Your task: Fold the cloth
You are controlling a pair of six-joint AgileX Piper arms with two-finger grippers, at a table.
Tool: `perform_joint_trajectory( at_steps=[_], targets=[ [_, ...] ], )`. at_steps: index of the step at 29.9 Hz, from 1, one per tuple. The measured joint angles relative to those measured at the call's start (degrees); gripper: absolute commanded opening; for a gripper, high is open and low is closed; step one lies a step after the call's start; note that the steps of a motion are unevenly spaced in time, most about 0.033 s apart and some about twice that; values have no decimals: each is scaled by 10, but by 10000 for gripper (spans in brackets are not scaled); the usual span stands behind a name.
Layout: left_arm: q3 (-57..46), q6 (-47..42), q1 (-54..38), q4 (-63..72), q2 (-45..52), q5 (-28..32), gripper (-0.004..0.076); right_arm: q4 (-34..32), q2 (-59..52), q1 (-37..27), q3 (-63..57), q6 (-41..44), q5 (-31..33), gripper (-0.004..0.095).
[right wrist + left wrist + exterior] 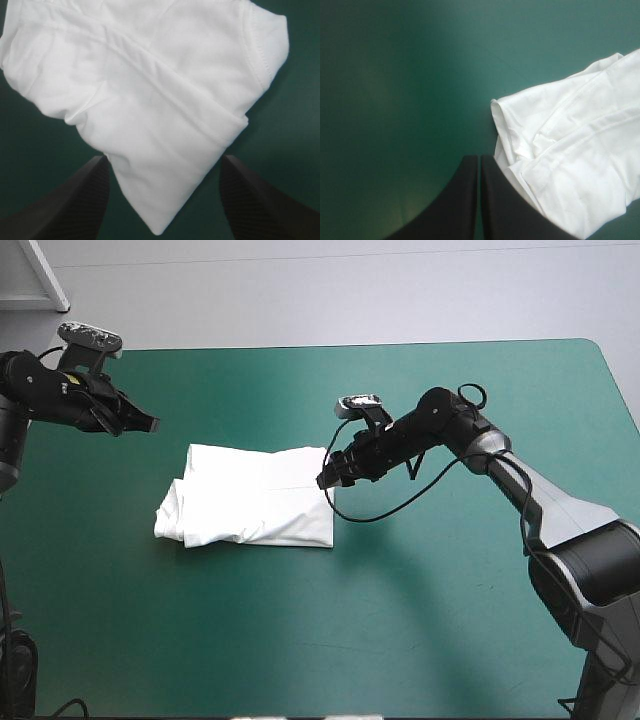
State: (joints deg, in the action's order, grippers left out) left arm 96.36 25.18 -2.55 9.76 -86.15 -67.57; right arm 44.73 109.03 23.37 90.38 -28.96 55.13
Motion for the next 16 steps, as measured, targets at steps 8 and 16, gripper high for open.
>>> perform_joint_trajectory(
  at_steps=[8, 16],
  targets=[
    [0, 0, 0, 0, -1, -2, 19, 15, 42, -2, -19, -5, -45, 679],
    [0, 0, 0, 0, -1, -2, 19, 88, 90, -2, -20, -50, -43, 369]
  ],
)
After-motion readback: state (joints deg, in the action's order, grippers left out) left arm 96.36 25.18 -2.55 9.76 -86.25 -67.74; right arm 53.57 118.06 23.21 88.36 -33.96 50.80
